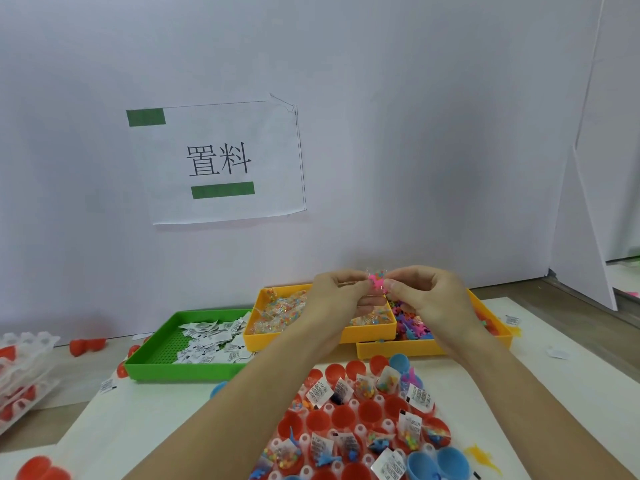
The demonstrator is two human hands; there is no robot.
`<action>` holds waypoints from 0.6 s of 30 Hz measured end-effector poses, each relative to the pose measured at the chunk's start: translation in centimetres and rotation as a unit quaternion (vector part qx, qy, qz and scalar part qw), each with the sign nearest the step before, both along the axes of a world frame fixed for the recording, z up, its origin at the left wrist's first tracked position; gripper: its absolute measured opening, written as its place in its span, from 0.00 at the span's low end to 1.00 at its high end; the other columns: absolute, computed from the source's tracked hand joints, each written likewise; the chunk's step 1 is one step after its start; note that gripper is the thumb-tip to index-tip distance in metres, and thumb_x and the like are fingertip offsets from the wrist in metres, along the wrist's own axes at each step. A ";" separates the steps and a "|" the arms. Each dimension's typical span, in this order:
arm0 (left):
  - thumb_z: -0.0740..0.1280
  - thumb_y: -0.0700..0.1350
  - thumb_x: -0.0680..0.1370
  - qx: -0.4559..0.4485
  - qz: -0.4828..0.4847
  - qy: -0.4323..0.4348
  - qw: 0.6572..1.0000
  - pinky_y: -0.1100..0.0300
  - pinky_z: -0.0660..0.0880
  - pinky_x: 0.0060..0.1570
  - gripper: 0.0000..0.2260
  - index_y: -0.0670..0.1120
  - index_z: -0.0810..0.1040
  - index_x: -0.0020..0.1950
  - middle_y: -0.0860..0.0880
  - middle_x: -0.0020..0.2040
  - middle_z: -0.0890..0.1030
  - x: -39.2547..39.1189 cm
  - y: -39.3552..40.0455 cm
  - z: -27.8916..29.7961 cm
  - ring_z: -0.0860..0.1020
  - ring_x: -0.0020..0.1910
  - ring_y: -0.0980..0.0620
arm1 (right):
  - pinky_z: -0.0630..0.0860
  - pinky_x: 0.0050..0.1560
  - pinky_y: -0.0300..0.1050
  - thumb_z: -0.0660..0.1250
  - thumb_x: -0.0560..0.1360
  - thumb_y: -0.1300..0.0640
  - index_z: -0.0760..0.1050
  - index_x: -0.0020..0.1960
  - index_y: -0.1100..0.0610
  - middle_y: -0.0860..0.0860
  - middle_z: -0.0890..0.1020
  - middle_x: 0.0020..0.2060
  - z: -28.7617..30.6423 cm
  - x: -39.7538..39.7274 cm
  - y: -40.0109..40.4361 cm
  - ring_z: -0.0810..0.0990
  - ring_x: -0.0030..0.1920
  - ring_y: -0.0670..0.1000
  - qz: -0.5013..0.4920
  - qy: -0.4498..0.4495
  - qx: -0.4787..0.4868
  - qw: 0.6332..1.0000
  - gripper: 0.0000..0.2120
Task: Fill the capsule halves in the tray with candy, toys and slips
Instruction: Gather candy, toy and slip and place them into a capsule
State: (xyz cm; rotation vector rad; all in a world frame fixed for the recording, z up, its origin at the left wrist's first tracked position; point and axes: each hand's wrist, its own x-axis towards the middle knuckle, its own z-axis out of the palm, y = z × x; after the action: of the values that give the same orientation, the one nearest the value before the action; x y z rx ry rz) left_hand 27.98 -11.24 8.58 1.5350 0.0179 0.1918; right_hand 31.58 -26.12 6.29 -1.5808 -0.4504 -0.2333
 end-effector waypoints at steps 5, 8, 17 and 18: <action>0.71 0.40 0.76 -0.005 -0.014 0.006 1.000 0.62 0.78 0.39 0.06 0.40 0.82 0.51 0.42 0.44 0.86 -0.1 0.0 0.0 0.85 0.44 0.47 | 0.78 0.38 0.30 0.74 0.74 0.58 0.83 0.43 0.49 0.43 0.86 0.37 -0.1 0.1 0.0 0.84 0.41 0.40 -0.011 -0.016 -0.014 1.000 0.04; 0.72 0.42 0.76 0.004 -0.014 0.000 1.000 0.62 0.78 0.39 0.09 0.40 0.82 0.52 0.43 0.44 0.86 -0.2 -0.1 -0.1 0.85 0.43 0.49 | 0.79 0.39 0.31 0.74 0.74 0.57 0.83 0.44 0.50 0.43 0.86 0.38 -0.1 0.2 -0.1 0.84 0.42 0.41 -0.013 -0.021 -0.025 0.999 0.02; 0.68 0.43 0.79 0.034 -0.018 -0.003 0.999 0.63 0.78 0.38 0.05 0.43 0.83 0.48 0.44 0.43 0.86 -0.2 0.2 -0.7 0.85 0.42 0.49 | 0.81 0.39 0.38 0.71 0.77 0.54 0.84 0.48 0.50 0.47 0.87 0.40 -0.2 0.2 0.0 0.85 0.43 0.45 0.035 0.059 -0.028 0.997 0.03; 0.68 0.42 0.79 0.041 -0.021 -0.006 0.999 0.63 0.78 0.38 0.05 0.44 0.83 0.47 0.45 0.42 0.86 -0.2 0.3 -0.7 0.85 0.41 0.50 | 0.82 0.40 0.38 0.71 0.77 0.54 0.85 0.47 0.50 0.47 0.87 0.40 -0.2 0.1 0.0 0.85 0.43 0.45 0.035 0.059 -0.031 0.997 0.04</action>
State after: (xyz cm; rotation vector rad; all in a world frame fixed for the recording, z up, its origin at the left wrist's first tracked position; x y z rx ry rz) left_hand 27.79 -10.94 7.87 1.6148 -0.0330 0.1702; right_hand 31.71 -26.14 6.11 -1.6275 -0.4227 -0.0726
